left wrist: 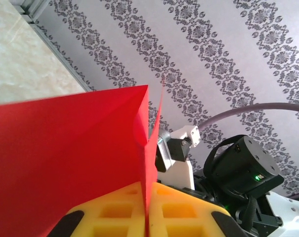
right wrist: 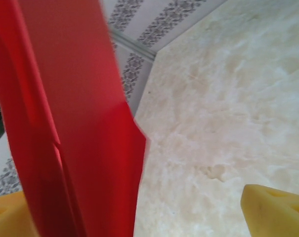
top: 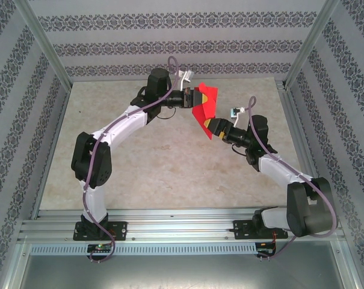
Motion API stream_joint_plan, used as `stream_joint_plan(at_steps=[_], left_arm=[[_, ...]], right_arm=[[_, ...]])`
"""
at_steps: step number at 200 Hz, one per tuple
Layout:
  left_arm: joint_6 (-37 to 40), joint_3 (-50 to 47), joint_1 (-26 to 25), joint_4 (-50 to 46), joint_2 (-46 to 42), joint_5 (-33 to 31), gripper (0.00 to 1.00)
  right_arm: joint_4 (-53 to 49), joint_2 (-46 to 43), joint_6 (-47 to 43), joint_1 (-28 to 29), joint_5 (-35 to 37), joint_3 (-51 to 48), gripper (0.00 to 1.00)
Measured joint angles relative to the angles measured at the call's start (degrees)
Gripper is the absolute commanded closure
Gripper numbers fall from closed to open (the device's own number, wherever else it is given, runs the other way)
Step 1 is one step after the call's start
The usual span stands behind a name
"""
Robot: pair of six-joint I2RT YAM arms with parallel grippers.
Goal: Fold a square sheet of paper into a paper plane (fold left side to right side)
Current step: Turn over the paper at the center of the table.
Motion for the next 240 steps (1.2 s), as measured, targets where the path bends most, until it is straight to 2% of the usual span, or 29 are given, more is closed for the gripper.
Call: stream_joint_plan(at_steps=[26,55,96,114,138,153,172,186,213,240], left_arm=[[-1.6,-1.4,0.0,1.5,0.0,0.9,0.9],[-2.6,-1.9,0.0,2.4,0.0,1.5,0.88],[-3.1,-2.4,0.7,2.8,0.0,1.7,0.71],[-2.6,-3.1,1.7,2.8,0.0,1.7,0.57],[-1.1,-5.6,4.4,1.6,-0.8,1.2,0.52],[0.8,-8.3,6.7,-0.7,-3.0,0.2,0.48],[3.5,-12.3,10.2,-3.8,-7.7,-2.1,0.46],[5.6,-15.4,12.8,-5.9,-12.4,-4.9,0.43],[8.9,-21.2,16.0,-8.9,-21.9,-14.3,0.42],[10.5,-26.6,16.1,-11.0,-28.2,-24.6,0.39]], right_arm=[[3.9,0.7,2.1,1.7,-1.8,0.2,0.29],[7.0,1.8,4.6,1.8,-3.1,0.8,0.54],[7.6,2.3,4.8,1.8,-3.6,1.1,0.85],[5.8,2.3,3.0,1.8,-3.5,1.6,0.92],[-0.9,1.7,-1.1,2.0,-1.9,2.8,1.0],[-7.5,0.6,-5.4,2.4,0.5,4.1,1.0],[-18.7,-0.8,-12.8,4.0,7.2,7.6,1.0],[-28.1,-1.3,-18.8,7.3,16.0,11.5,1.0],[-45.7,1.7,-27.8,17.4,40.5,21.8,1.0],[-58.2,11.8,-31.7,25.3,62.6,31.1,1.0]])
